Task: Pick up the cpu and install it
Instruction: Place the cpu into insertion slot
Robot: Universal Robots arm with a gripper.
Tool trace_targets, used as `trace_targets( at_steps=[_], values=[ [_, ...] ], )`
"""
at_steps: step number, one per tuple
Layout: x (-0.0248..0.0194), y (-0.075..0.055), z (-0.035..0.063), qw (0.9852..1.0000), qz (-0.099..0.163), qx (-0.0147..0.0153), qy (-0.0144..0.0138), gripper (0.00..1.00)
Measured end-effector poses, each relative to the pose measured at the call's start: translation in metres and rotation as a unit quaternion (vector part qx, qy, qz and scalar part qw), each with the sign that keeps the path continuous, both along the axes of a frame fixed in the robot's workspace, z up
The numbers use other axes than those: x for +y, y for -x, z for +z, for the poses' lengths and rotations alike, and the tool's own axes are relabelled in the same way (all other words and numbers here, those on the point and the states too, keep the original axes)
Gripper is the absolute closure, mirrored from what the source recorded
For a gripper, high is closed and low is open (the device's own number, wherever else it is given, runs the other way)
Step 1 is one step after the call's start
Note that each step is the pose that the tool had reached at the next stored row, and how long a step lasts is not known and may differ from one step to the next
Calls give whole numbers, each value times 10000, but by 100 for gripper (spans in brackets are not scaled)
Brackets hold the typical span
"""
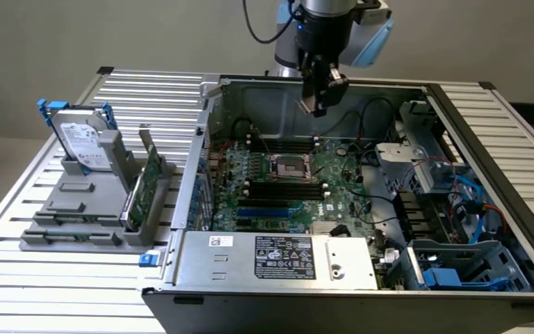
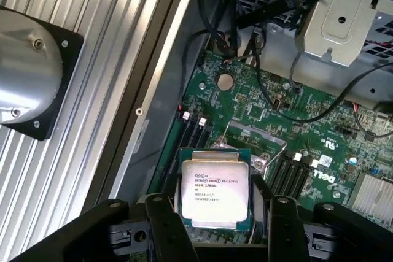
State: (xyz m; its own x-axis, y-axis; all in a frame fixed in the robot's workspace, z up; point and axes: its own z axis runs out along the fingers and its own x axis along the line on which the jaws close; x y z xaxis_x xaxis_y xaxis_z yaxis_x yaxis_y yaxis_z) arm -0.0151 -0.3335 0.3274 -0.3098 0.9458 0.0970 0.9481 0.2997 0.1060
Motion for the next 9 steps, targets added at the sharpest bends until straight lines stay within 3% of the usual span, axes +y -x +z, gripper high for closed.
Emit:
trace_targets(
  at_steps=[4,9],
  values=[
    [0,0,-8,9993,-368,0,0,45],
    [0,0,-18,9969,-785,1,0,45]
  ],
)
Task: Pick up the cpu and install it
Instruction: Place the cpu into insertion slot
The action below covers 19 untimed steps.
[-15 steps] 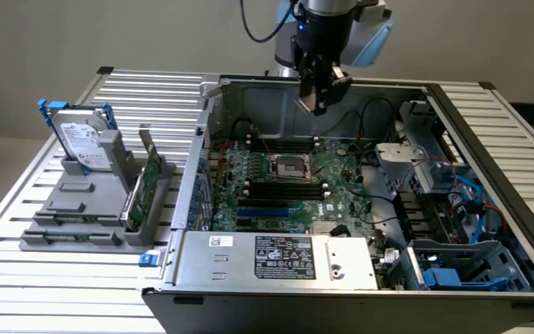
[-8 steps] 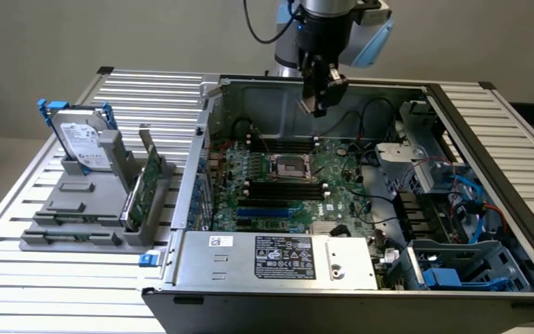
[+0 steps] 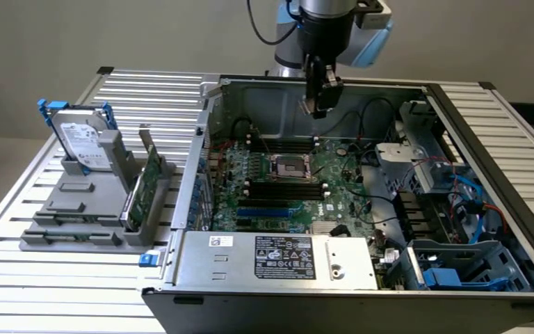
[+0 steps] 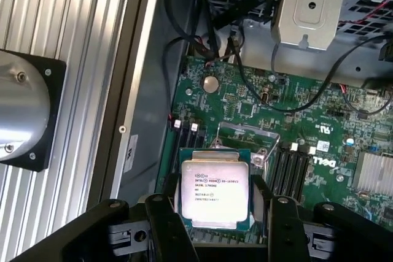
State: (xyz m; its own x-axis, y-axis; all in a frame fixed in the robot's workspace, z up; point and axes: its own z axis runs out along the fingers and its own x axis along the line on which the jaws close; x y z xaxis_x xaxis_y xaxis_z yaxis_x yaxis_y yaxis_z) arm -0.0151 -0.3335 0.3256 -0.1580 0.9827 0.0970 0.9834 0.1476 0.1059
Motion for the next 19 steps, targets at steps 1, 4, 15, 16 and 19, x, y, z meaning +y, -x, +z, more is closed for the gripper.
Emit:
trace_targets(
  at_steps=[1,4,15,16,19],
  values=[
    [0,1,-2,10000,-55,2,0,45],
    [0,2,-6,9998,-159,72,4,45],
    [0,24,-23,9980,-415,483,17,45],
    [0,25,-25,9977,-477,485,14,45],
    [0,28,-38,9966,-655,491,6,45]
  ],
)
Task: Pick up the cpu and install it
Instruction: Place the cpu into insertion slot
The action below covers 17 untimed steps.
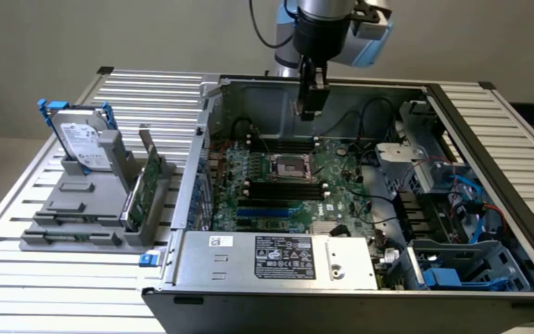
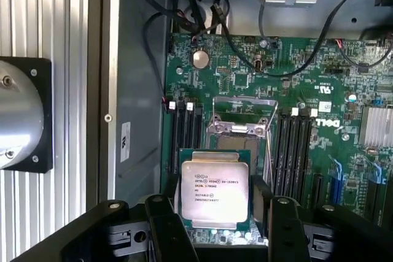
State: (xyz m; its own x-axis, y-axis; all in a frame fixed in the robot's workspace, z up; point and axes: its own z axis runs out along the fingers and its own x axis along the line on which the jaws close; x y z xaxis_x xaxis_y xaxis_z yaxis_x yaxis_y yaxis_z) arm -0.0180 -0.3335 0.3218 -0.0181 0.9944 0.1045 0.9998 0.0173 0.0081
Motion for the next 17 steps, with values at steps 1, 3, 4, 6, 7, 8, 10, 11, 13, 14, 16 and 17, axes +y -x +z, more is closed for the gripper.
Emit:
trace_targets(
  at_steps=[1,3,4,6,7,8,10,11,13,14,16,17],
  values=[
    [0,1,-6,10000,-59,3,1,45],
    [0,5,-21,9999,-165,10,8,45],
    [0,7,-29,9998,-213,13,14,45],
    [1,14,-51,9995,-302,18,30,45],
    [1,19,-62,9994,-337,19,40,45],
    [2,29,-74,9993,-365,20,49,45],
    [2,73,-104,9992,-386,21,69,45],
    [2,109,-123,9992,-389,20,77,45],
    [2,198,-159,9992,-392,19,88,45],
    [2,243,-176,9992,-393,19,91,45],
    [2,325,-214,9992,-395,2,90,45],
    [2,349,-232,9992,-396,-12,88,45]
  ],
)
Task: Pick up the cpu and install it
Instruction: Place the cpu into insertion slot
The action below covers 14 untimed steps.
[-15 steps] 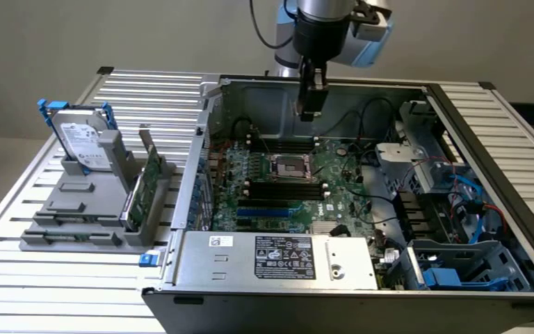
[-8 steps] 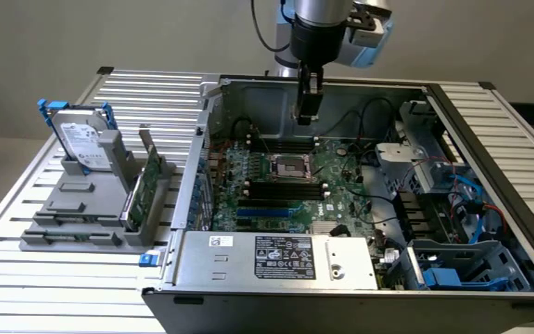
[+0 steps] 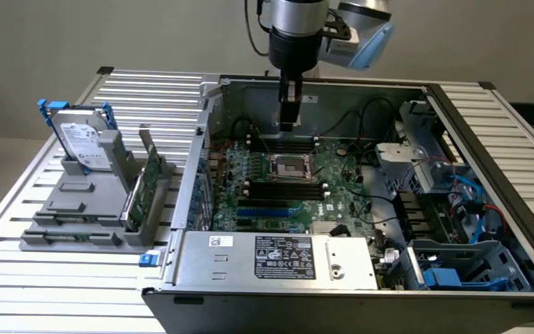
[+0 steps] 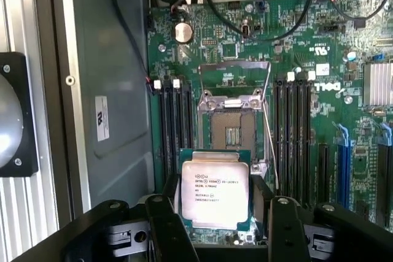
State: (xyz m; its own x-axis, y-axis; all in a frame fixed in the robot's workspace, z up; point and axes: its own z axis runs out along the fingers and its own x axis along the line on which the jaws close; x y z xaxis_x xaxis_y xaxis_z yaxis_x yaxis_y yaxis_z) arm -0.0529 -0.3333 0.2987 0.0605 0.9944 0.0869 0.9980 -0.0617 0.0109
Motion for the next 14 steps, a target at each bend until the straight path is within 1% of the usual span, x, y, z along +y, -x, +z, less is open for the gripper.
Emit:
trace_targets(
  at_steps=[1,5,7,9,14],
  values=[
    [0,8,-16,10000,0,-17,1,45],
    [0,11,-62,9999,0,-108,5,45],
    [0,11,-84,9999,0,-148,9,45],
    [-1,11,-104,9999,2,-168,16,45],
    [-1,11,-154,9998,22,-194,47,45]
  ],
)
